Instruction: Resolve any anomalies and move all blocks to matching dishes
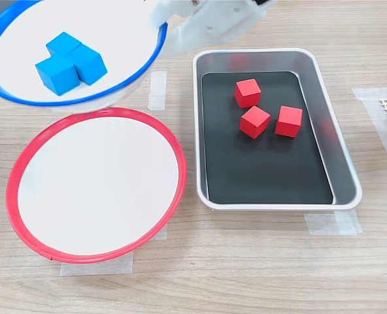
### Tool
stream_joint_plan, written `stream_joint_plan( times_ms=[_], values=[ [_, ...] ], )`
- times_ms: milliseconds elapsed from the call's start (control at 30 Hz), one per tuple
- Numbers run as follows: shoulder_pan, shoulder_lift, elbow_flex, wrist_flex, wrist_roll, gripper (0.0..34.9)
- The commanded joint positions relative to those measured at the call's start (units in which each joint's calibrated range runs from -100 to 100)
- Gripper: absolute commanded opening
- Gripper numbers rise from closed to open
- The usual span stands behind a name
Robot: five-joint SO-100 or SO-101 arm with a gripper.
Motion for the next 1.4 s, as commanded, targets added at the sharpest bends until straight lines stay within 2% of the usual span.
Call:
stream_joint_plan(
  times_ms=[0,200,367,767,1100,1200,1367],
  values=[
    [4.40,-1.16,-4.56,0.43,0.44,0.0],
    [9.49,1.66,-4.19,0.18,2.69,0.0],
    [11.46,6.86,-4.38,-0.97,3.52,0.0],
    [13.06,15.90,-6.20,-6.42,4.00,0.0],
    [12.31,18.20,-5.65,-10.88,3.61,0.0],
    [11.84,19.40,-3.10,-14.10,4.40,0.0],
    [12.03,19.40,-2.28,-14.26,5.23,0.0]
  ],
)
